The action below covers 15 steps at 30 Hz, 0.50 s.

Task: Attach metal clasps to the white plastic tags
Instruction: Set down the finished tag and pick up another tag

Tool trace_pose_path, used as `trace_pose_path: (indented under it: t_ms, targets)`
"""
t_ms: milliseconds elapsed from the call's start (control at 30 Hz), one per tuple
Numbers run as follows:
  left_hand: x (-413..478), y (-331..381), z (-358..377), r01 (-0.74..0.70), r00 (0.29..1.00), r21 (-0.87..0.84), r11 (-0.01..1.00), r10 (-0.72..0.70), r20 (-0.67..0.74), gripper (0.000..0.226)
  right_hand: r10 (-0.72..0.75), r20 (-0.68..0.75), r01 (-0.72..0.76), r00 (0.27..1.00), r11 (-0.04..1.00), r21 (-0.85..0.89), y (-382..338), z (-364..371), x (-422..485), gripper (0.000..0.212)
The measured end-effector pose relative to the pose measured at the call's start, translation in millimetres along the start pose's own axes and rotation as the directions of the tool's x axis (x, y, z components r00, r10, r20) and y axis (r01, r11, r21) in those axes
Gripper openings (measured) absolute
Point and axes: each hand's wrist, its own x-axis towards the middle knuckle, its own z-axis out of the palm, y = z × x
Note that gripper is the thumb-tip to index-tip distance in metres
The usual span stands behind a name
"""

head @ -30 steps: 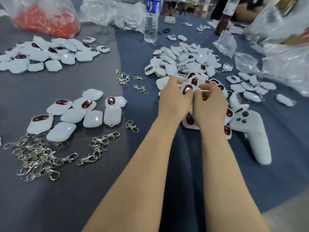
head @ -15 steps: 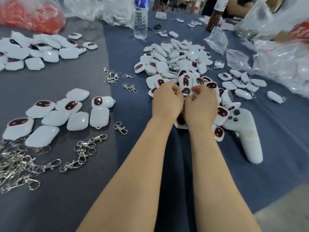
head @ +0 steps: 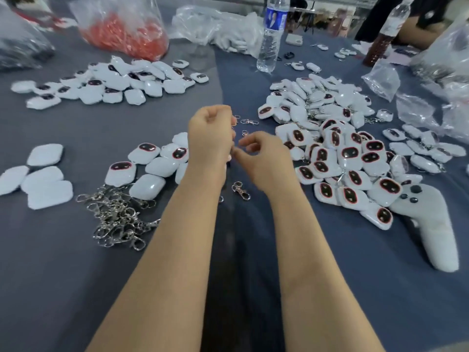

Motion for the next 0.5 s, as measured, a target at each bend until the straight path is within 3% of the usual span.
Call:
trace_pose_path:
  t_ms: [133,267,400,500]
  targets:
    - [1,8,-52,0.027,0.991,-0.070,0.997,-0.036,-0.126,0.011,0.091,0.144,-0.064,0.985,0.981,-0.182,-17,38,-7,0.053]
    - [-1,4,-88,0.056,0.980,-0.051,0.997,-0.064,-0.189,0.010,0.084,0.150,-0.051,0.985,0.976,-0.213,-22,47,-6,0.050]
    - [-4,-4,-97,0.021,0.987,0.039,0.999,-0.015,-0.157,0.007,0.034,0.070,-0.036,0.997,0.999,0.037,-20,47,-5,0.028]
    - [-5,-5,-93,-0.091,0.995,0.179,0.980,0.098,-0.030,0.005,0.073,0.006,-0.069,0.997,0.900,0.430,-27,45,-6,0.014]
